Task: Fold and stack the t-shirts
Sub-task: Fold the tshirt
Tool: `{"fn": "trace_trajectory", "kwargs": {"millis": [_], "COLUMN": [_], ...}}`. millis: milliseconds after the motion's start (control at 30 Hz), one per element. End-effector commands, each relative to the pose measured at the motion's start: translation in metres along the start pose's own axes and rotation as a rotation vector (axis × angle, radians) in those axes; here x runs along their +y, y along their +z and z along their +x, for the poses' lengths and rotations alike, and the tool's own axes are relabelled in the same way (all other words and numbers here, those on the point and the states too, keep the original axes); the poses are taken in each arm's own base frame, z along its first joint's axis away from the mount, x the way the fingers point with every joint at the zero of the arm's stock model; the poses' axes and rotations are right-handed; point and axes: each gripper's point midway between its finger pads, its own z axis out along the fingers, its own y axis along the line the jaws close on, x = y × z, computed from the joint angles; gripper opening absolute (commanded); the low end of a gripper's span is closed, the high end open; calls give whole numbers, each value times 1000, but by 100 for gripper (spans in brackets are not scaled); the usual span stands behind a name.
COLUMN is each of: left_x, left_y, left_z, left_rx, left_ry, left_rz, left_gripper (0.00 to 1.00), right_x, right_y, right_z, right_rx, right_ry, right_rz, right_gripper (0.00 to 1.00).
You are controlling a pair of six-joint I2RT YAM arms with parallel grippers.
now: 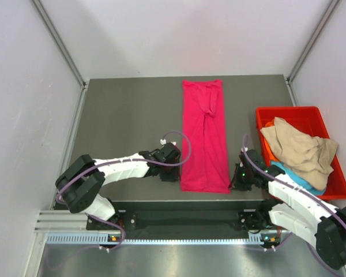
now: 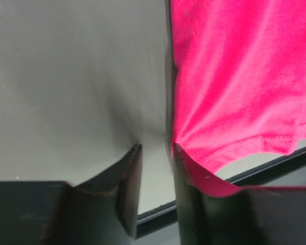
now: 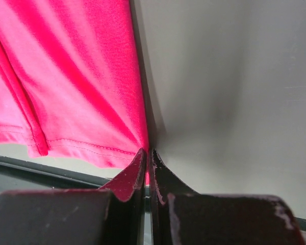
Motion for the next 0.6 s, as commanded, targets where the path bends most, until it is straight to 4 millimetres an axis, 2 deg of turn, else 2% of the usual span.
{"fn": "trace_trajectory", "kwargs": {"millis": [0,167,400,567], "left_x": [-12,-31,-25,-22], "left_y": [-14,-18,-4,0], "left_z": [-1,5,20,27], "left_rx": [-13,-26,18,33], "left_ry": [12,-2,-6,5], "left_rz": [40,111,64,39], "left_gripper": [39,45,45,40], "right_x": [4,6,7,8], "right_y": [-5,-6,-8,-10], "right_z": [-2,-3,-3,-4], "right_rx": [-15,-18,-24,-32], "right_ry": [-28,-26,-28,-23], "right_rz": [-13,-21,-30,-35], "right_gripper": [0,0,0,0]}}
